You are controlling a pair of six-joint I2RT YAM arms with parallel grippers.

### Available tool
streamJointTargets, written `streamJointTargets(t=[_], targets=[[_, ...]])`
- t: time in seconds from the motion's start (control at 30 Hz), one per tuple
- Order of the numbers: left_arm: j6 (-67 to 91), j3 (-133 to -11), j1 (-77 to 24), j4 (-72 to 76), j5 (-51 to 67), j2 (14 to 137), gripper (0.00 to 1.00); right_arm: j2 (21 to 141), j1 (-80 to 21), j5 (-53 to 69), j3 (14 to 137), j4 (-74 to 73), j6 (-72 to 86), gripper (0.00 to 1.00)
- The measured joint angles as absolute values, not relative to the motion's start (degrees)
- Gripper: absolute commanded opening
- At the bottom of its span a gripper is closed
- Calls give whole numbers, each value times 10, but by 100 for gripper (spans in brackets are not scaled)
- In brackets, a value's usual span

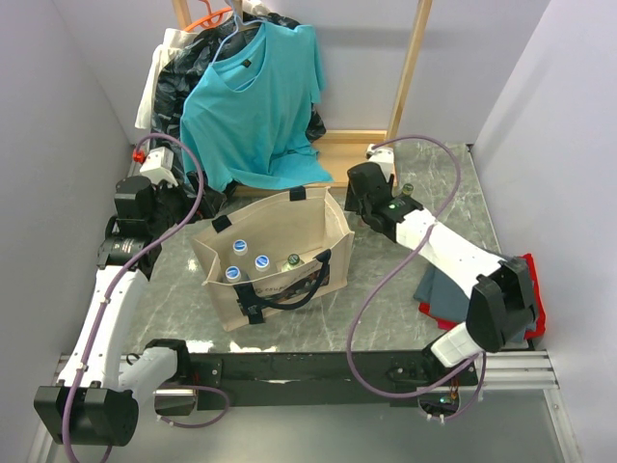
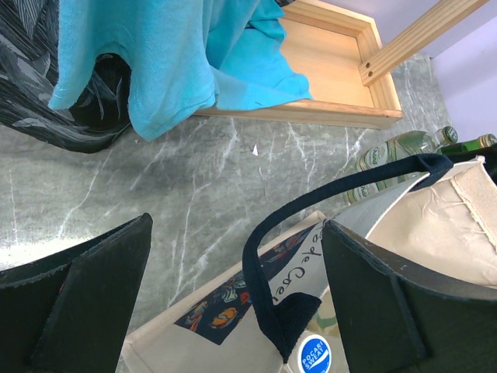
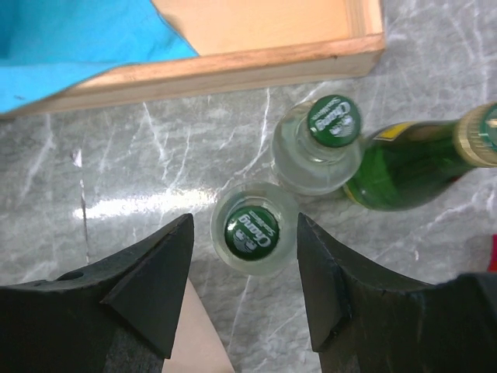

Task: Take the beverage out of the canvas bag
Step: Place the drink at the center of the board.

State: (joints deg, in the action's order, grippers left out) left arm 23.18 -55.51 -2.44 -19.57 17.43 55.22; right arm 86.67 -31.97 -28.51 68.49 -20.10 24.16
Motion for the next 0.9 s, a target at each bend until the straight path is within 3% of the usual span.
streamJointTargets(t=[0.57, 0.9], targets=[[227, -555, -24, -196, 162, 552, 96, 736, -329, -294, 744, -262, 236, 67], [219, -555, -24, -196, 153, 552, 96, 726, -358, -261, 825, -328, 209, 72]])
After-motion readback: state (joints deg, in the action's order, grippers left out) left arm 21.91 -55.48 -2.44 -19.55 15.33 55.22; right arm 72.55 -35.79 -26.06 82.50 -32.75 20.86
